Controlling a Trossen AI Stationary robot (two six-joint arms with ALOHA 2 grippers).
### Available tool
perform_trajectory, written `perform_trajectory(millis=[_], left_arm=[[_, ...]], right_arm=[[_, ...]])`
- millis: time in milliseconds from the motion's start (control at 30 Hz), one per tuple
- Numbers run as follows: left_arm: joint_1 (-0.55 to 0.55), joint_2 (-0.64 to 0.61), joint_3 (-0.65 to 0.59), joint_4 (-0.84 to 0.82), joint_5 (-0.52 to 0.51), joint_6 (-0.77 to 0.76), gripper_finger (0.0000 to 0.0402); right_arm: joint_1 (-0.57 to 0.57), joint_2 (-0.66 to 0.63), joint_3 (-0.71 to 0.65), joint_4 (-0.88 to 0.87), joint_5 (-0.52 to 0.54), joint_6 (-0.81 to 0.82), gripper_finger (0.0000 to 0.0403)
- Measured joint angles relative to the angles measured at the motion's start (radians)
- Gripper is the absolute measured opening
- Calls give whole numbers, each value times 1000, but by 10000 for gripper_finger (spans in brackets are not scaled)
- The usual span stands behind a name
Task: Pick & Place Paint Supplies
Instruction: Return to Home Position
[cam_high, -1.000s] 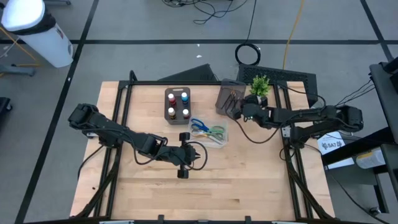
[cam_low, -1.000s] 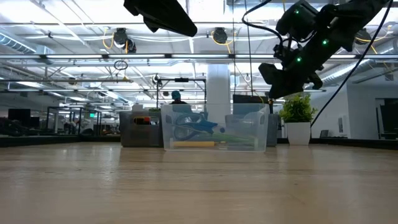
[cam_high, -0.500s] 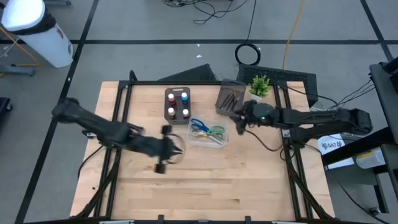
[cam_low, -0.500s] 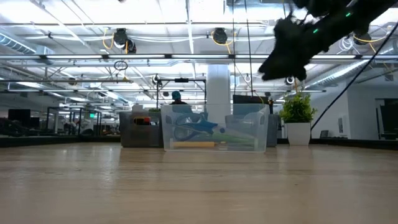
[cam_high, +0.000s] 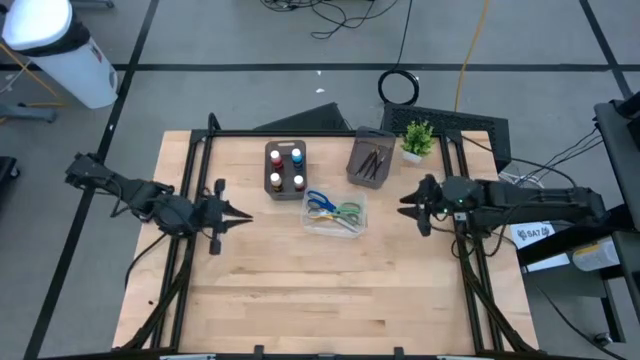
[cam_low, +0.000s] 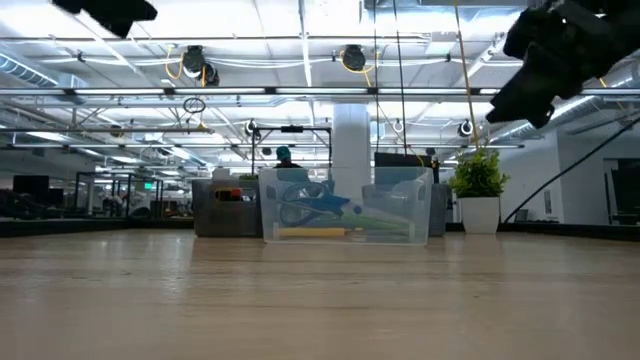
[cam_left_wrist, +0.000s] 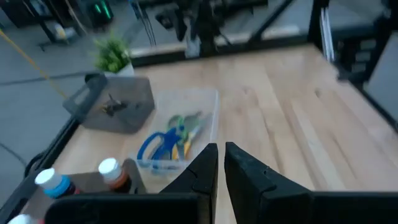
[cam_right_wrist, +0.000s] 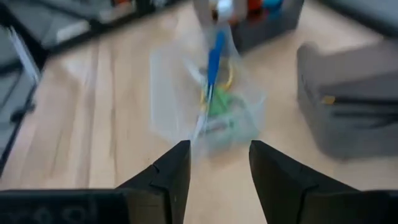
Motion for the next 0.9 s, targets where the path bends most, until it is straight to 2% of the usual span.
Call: perform_trajectory(millis=[133,267,500,633,800,900], left_arm=[[34,-100,-164,203,-4,68,42],[89,-202,-272,262,-43,63,42],[143,-422,-370,248,-14,41,42],[151,-525,-409,224,18,37,42],[151,-619,-425,131,24,11,42],[151,-641,-426,93,24,-6,42]], right_arm=[[-2,-123,-88,115,85,-29,155],[-1,-243,-132,128,153,-80,155],[-1,-424,-195,130,175,-120,155],[-1,-517,-269,198,175,-187,155],[-1,-520,-315,295,182,-279,155],[-1,-526,-320,323,222,-341,155]])
